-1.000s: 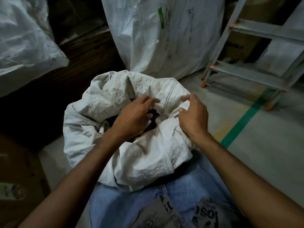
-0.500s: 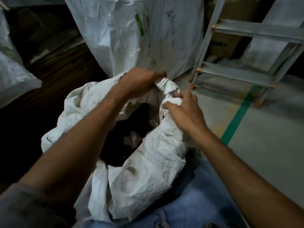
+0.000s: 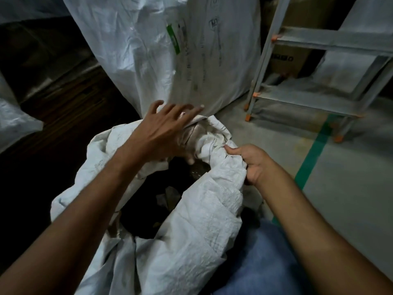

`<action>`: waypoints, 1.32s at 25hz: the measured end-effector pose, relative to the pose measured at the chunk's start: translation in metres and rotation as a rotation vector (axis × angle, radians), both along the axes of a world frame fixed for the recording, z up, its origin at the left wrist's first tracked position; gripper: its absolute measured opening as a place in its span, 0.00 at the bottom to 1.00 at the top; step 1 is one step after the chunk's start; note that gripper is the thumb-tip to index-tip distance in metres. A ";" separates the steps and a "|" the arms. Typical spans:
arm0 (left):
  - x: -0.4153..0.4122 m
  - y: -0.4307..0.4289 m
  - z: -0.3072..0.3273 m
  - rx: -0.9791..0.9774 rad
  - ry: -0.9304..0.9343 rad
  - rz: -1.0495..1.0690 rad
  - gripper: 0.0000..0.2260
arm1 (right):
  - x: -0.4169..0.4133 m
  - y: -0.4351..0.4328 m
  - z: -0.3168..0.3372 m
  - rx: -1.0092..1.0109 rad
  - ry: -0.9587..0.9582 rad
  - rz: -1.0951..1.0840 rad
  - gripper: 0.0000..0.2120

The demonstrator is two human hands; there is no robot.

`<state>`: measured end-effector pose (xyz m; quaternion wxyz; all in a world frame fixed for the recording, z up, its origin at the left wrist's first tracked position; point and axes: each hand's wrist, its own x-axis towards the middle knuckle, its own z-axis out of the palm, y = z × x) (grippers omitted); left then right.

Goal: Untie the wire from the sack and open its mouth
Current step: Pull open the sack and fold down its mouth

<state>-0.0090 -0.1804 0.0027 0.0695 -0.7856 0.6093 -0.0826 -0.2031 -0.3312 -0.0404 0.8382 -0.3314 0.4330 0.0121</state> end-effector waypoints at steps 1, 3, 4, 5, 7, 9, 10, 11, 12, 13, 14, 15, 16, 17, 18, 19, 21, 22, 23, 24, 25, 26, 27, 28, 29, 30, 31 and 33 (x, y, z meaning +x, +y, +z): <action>-0.004 0.009 -0.008 0.008 -0.061 0.023 0.51 | 0.000 -0.002 -0.002 0.018 -0.022 0.009 0.06; -0.001 0.019 -0.021 -0.007 -0.006 0.075 0.40 | 0.007 -0.003 0.000 -0.083 -0.022 0.087 0.08; 0.004 0.020 -0.024 -0.025 0.042 0.073 0.32 | 0.013 -0.002 0.003 -0.239 0.032 0.149 0.11; 0.009 0.017 -0.025 -0.043 0.070 0.062 0.25 | 0.018 -0.003 0.007 -0.485 0.120 0.234 0.16; 0.017 0.006 -0.020 -0.066 0.115 0.053 0.18 | 0.026 0.002 0.016 -1.159 0.328 0.473 0.28; 0.022 -0.012 -0.012 -0.041 0.158 0.078 0.16 | 0.031 0.018 0.028 -1.708 0.302 0.566 0.40; 0.023 -0.021 -0.009 -0.014 0.173 0.103 0.17 | 0.037 0.027 0.029 -1.820 0.254 0.591 0.42; 0.024 -0.028 -0.004 0.021 0.185 0.132 0.17 | 0.044 0.034 0.025 -1.868 0.244 0.628 0.44; 0.024 -0.033 -0.001 0.051 0.215 0.160 0.18 | 0.052 0.039 0.017 -1.899 0.303 0.675 0.45; 0.025 -0.036 0.001 0.083 0.260 0.184 0.18 | 0.060 0.040 0.010 -1.933 0.386 0.706 0.47; 0.026 -0.036 0.001 0.123 0.317 0.199 0.18 | 0.065 0.040 0.005 -1.951 0.463 0.723 0.47; 0.028 -0.036 0.000 0.167 0.392 0.212 0.18 | 0.068 0.039 0.001 -1.971 0.500 0.719 0.46; 0.033 -0.035 0.000 0.195 0.486 0.221 0.18 | 0.069 0.037 0.000 -1.997 0.495 0.723 0.42; 0.040 -0.035 -0.001 0.210 0.589 0.231 0.18 | 0.069 0.038 0.002 -2.017 0.461 0.740 0.37; 0.044 -0.034 0.001 0.207 0.679 0.241 0.19 | 0.068 0.037 0.006 -2.021 0.424 0.757 0.31; 0.045 -0.033 0.002 0.181 0.710 0.240 0.22 | 0.068 0.034 0.011 -2.016 0.408 0.760 0.26; 0.039 -0.029 0.002 0.105 0.537 0.221 0.34 | 0.069 0.026 0.015 -1.897 0.422 0.712 0.21; 0.028 -0.021 -0.002 0.077 0.381 0.236 0.42 | 0.070 0.021 0.015 -1.778 0.430 0.679 0.20; 0.010 -0.007 -0.010 0.053 0.263 0.249 0.49 | 0.067 0.020 0.013 -1.663 0.466 0.639 0.19; -0.007 0.007 -0.022 0.024 0.169 0.252 0.52 | 0.063 0.020 0.012 -1.570 0.515 0.597 0.18; -0.019 0.022 -0.032 -0.011 0.089 0.269 0.51 | 0.061 0.022 0.014 -1.494 0.543 0.563 0.17; -0.021 0.035 -0.039 -0.053 0.053 0.281 0.47 | 0.060 0.024 0.017 -1.439 0.549 0.547 0.18; -0.015 0.045 -0.042 -0.106 0.058 0.270 0.41 | 0.062 0.024 0.022 -1.366 0.569 0.564 0.19; -0.003 0.053 -0.041 -0.191 0.079 0.245 0.33 | 0.068 0.019 0.022 -1.304 0.583 0.573 0.19; 0.019 0.055 -0.037 -0.288 0.134 0.234 0.24 | 0.078 0.015 0.026 -1.244 0.587 0.580 0.20; 0.040 0.055 -0.031 -0.313 0.235 0.243 0.15 | 0.088 0.009 0.028 -1.160 0.590 0.592 0.22; 0.058 0.054 -0.023 -0.255 0.351 0.271 0.11 | 0.095 0.014 0.032 -1.126 0.594 0.620 0.24; 0.098 0.044 -0.004 -0.120 0.459 0.313 0.08 | 0.111 0.021 0.032 -1.290 0.668 0.608 0.29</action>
